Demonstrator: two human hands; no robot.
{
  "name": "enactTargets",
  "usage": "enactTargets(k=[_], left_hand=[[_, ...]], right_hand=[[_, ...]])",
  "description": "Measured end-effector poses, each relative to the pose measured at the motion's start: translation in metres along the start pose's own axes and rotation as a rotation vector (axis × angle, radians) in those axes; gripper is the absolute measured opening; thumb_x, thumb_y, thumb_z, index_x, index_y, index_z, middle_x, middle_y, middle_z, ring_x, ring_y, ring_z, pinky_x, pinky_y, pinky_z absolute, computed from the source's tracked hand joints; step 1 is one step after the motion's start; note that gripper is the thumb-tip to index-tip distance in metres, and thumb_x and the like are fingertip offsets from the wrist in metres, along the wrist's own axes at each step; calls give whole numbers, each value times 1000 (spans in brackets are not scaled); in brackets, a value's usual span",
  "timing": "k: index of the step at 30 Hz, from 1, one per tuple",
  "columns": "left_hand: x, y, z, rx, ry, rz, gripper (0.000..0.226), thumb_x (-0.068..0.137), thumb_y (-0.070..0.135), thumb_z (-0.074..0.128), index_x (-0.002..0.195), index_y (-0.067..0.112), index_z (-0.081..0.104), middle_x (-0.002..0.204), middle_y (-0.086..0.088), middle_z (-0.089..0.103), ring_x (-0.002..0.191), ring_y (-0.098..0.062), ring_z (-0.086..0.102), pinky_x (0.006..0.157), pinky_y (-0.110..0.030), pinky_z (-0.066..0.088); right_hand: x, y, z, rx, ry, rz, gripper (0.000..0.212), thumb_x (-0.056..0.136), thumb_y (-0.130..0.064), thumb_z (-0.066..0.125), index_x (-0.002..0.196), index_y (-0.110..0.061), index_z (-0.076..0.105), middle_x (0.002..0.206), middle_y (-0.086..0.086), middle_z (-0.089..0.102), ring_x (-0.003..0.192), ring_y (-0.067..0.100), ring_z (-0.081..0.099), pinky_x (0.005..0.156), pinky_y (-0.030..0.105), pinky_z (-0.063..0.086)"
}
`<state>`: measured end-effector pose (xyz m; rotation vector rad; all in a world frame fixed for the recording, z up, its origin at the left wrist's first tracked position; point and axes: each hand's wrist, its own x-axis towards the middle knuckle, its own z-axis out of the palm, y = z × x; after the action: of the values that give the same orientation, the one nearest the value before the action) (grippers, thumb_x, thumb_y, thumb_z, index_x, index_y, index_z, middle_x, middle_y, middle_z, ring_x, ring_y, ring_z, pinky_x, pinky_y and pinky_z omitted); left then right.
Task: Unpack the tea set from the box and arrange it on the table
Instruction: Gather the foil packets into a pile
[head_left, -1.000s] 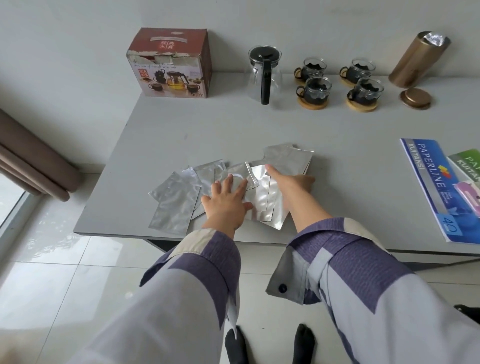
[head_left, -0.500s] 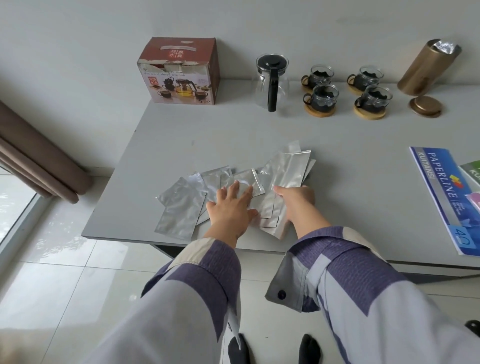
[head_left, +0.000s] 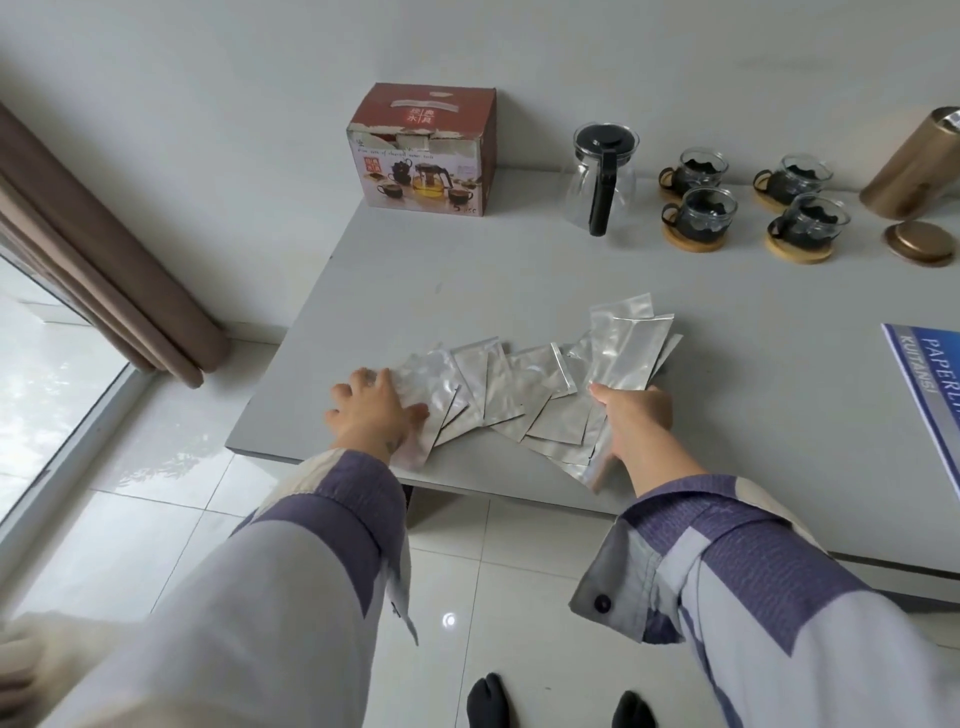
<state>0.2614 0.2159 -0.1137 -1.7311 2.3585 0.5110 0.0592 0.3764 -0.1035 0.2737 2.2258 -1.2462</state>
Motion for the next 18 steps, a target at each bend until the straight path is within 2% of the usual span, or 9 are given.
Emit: enactTargets(k=[3, 7, 9, 11, 14, 16, 18], left_hand=[[-4, 8, 5, 12, 30, 41, 80, 77, 64, 60, 140, 25, 32, 144, -4, 28, 130, -30, 28, 96, -44, 37], [-19, 39, 17, -29, 48, 136, 101, 72, 67, 63, 148, 16, 19, 142, -7, 30, 130, -29, 29, 98, -44, 39], [-23, 54, 19, -68, -1, 157, 110, 68, 67, 68, 149, 14, 16, 141, -8, 31, 130, -28, 29, 99, -44, 39], [-24, 64, 19, -117, -60, 157, 109, 64, 67, 72, 146, 15, 23, 138, -7, 34, 129, -28, 29, 98, -44, 39], [-24, 70, 18, -189, -83, 158, 111, 57, 65, 78, 142, 15, 27, 135, -7, 31, 128, -28, 28, 101, -43, 37], [-22, 71, 17, -224, -71, 184, 125, 54, 63, 81, 147, 12, 15, 140, -7, 26, 132, -29, 23, 106, -43, 33], [-20, 74, 17, -241, -89, 220, 140, 53, 60, 83, 151, 10, -3, 149, -8, 21, 137, -30, 19, 111, -44, 28]], right_hand=[[-4, 3, 4, 49, -22, 10, 65, 75, -20, 81, 128, -1, 50, 129, 16, 58, 116, 34, 57, 92, 38, 46], [-17, 12, 16, 54, -84, -23, 61, 75, -21, 80, 125, -1, 52, 125, 14, 60, 109, 31, 59, 83, 33, 45], [-20, 15, 18, 73, -106, -26, 65, 76, -22, 79, 128, -1, 49, 128, 14, 58, 112, 31, 57, 84, 33, 45], [-20, 16, 15, 73, -138, -40, 69, 77, -22, 78, 132, 1, 44, 131, 14, 54, 116, 32, 55, 87, 33, 44], [-15, 19, 8, 75, -176, -58, 70, 77, -25, 78, 131, 0, 42, 125, 10, 55, 106, 27, 55, 85, 32, 42], [-10, 22, 4, 88, -202, -63, 72, 75, -26, 80, 130, 1, 42, 114, 5, 54, 99, 23, 53, 85, 31, 43], [-6, 24, -1, 107, -221, -66, 66, 74, -25, 81, 123, 1, 47, 107, 7, 53, 95, 22, 52, 86, 30, 43]])
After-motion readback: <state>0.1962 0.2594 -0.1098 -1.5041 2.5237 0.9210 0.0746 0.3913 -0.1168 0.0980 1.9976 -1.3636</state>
